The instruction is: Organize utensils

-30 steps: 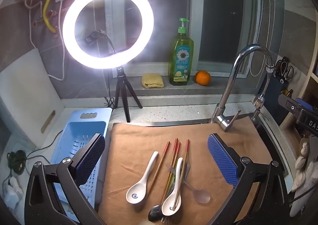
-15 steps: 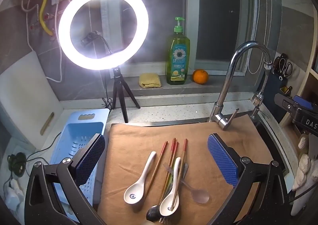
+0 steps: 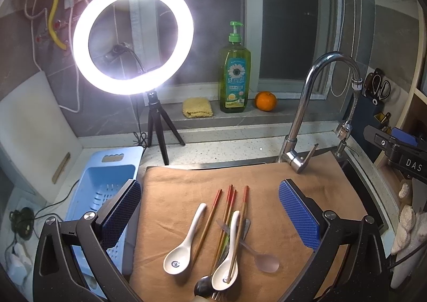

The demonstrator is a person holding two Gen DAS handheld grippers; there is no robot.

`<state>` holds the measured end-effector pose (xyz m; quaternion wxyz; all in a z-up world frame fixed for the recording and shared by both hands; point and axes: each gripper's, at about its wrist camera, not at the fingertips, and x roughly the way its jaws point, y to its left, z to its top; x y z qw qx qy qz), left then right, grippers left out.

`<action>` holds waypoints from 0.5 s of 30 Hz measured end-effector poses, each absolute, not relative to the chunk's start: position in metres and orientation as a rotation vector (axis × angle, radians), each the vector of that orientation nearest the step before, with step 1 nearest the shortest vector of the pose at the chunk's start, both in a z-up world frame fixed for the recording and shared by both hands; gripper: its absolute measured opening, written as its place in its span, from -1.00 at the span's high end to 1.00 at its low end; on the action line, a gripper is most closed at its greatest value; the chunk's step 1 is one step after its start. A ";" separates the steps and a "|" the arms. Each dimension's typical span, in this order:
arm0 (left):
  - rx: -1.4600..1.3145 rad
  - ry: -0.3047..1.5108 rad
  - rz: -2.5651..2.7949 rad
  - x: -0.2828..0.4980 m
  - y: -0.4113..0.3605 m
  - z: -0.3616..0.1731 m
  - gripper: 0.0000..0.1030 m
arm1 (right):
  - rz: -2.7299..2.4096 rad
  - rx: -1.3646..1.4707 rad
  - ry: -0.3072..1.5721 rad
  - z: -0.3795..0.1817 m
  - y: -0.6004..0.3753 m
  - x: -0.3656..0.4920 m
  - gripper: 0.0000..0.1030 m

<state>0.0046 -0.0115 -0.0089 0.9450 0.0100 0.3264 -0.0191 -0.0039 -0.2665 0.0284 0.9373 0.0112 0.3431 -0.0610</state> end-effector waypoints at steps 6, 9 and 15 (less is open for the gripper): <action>0.024 0.668 -0.038 0.005 -0.011 -0.008 -0.99 | -0.123 0.025 0.700 0.027 -0.266 -0.003 -0.99; 0.027 0.670 -0.037 0.005 -0.011 -0.008 -0.99 | -0.121 0.027 0.702 0.027 -0.265 -0.002 -0.99; 0.027 0.674 -0.039 0.005 -0.010 -0.010 -0.99 | -0.119 0.027 0.709 0.024 -0.263 0.001 -0.99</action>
